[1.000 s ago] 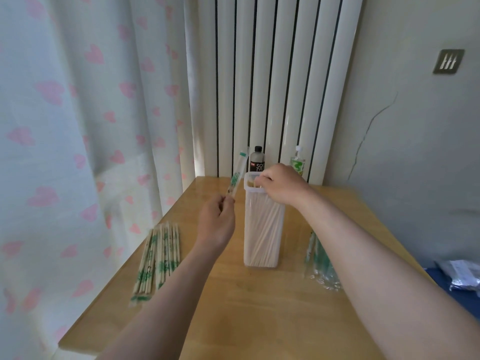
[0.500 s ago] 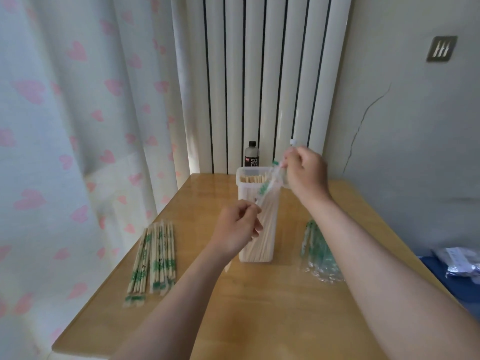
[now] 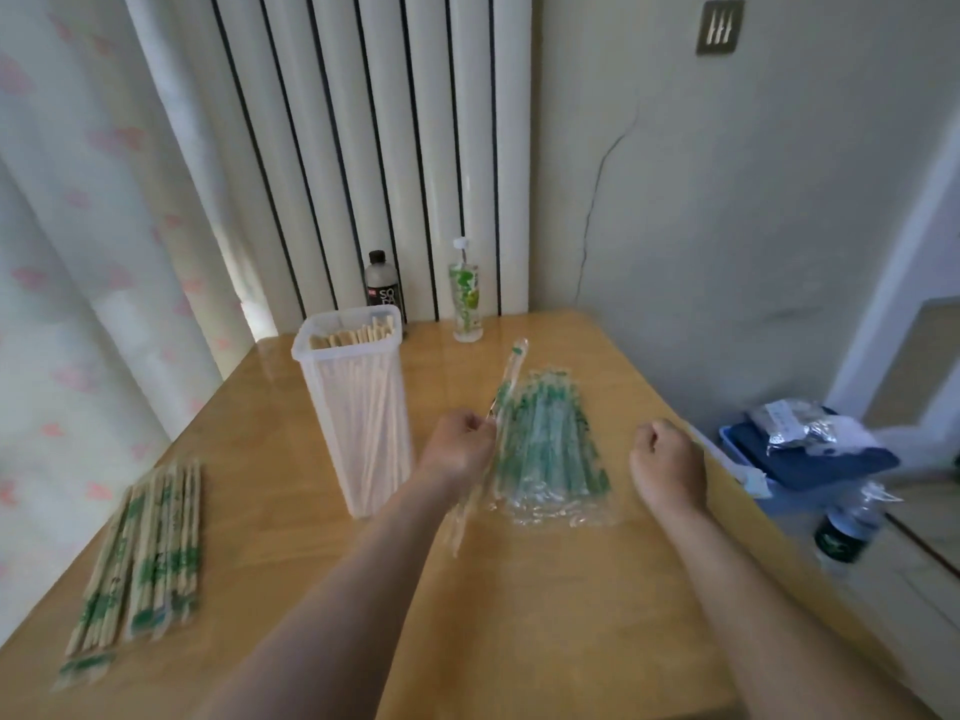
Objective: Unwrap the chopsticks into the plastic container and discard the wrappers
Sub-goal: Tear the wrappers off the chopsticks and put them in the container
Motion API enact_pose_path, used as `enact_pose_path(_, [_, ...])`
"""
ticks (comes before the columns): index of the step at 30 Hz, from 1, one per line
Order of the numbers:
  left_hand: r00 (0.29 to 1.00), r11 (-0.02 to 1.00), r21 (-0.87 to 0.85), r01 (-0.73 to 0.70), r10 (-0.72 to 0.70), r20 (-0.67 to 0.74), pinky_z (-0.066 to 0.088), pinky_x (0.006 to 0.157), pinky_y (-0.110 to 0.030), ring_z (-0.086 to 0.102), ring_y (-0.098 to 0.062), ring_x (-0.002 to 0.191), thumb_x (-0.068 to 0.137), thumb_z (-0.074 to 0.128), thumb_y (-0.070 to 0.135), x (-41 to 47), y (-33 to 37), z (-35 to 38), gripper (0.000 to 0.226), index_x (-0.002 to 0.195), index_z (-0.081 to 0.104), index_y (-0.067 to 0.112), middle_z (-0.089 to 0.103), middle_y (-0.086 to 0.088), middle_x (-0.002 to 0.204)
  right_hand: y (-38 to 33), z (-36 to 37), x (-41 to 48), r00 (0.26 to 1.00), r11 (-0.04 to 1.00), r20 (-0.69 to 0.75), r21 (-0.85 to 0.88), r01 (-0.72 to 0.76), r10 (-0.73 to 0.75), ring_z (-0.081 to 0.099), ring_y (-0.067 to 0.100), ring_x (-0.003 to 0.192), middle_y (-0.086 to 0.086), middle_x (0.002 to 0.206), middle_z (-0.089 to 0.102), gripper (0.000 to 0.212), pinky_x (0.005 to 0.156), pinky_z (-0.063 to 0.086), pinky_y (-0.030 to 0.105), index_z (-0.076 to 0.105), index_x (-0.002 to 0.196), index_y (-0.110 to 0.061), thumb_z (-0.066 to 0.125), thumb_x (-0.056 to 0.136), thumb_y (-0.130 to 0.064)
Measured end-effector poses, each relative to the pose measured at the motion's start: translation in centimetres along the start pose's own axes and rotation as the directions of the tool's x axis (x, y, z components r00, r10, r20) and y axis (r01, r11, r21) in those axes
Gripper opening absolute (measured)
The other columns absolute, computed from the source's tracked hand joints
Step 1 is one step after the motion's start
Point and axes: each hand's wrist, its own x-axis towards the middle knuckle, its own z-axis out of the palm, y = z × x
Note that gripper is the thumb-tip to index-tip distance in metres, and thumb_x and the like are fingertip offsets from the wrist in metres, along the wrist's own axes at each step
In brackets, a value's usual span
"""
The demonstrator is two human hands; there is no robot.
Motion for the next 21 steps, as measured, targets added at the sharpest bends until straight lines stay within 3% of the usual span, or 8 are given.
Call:
enact_pose_path(5, [0.997, 0.988, 0.151, 0.038, -0.027, -0.073, 0.041, 0.06, -0.026, 0.059, -0.018, 0.07, 0.094, 0.063, 0.024, 4.3, 0.6, 2.5, 0.017, 0.08, 0.067, 0.015, 0.064, 0.0, 0.073, 2.2, 1.1, 0.0, 0.998, 0.998, 0.066, -0.057, 0.006, -0.002, 0.048, 0.035, 0.065, 0.004, 0.06, 0.041, 0.043, 0.057, 0.031, 0.038, 0.035, 0.06, -0.02, 0.043, 0.102, -0.019])
enact_pose_path(9, [0.994, 0.965, 0.256, 0.056, -0.028, -0.109, 0.044, 0.063, -0.027, 0.056, -0.012, 0.075, 0.094, 0.066, 0.027, 6.8, 0.3, 3.7, 0.009, 0.095, 0.064, 0.018, 0.062, 0.001, 0.089, 2.4, 1.3, 0.5, 0.995, 0.996, 0.093, -0.085, 0.026, -0.018, 0.047, 0.035, 0.064, 0.005, 0.061, 0.044, 0.042, 0.054, 0.027, 0.039, 0.038, 0.061, -0.017, 0.043, 0.103, -0.021])
enact_pose_path(14, [0.999, 0.926, 0.377, 0.013, 0.006, -0.049, 0.05, 0.072, -0.031, 0.061, -0.02, 0.086, 0.095, 0.067, 0.03, 8.7, -0.4, 4.6, 0.015, 0.1, 0.065, 0.016, 0.063, -0.003, 0.099, 2.3, 1.6, 0.6, 0.993, 0.998, 0.114, -0.044, 0.042, -0.037, 0.043, 0.029, 0.058, 0.008, 0.06, 0.045, 0.042, 0.053, 0.022, 0.037, 0.039, 0.063, -0.011, 0.042, 0.104, -0.022])
enact_pose_path(17, [1.0, 0.925, 0.379, -0.002, 0.012, -0.023, 0.052, 0.071, -0.032, 0.063, -0.02, 0.082, 0.096, 0.066, 0.032, 9.4, -0.8, 5.1, 0.016, 0.09, 0.065, 0.017, 0.066, -0.004, 0.092, 2.1, 1.4, 0.6, 0.992, 0.996, 0.125, -0.08, 0.027, -0.017, 0.041, 0.025, 0.057, 0.007, 0.062, 0.047, 0.043, 0.052, 0.022, 0.036, 0.04, 0.064, -0.012, 0.041, 0.105, -0.025])
enact_pose_path(21, [1.0, 0.921, 0.389, -0.015, 0.022, -0.014, 0.043, 0.069, -0.029, 0.053, -0.012, 0.068, 0.098, 0.063, 0.03, 9.2, -0.8, 5.3, 0.023, 0.084, 0.066, 0.013, 0.058, 0.004, 0.075, 2.0, 1.2, 0.6, 0.993, 0.995, 0.118, -0.093, 0.024, -0.013, 0.042, 0.021, 0.057, 0.003, 0.062, 0.047, 0.044, 0.05, 0.022, 0.034, 0.04, 0.063, -0.017, 0.041, 0.105, -0.027])
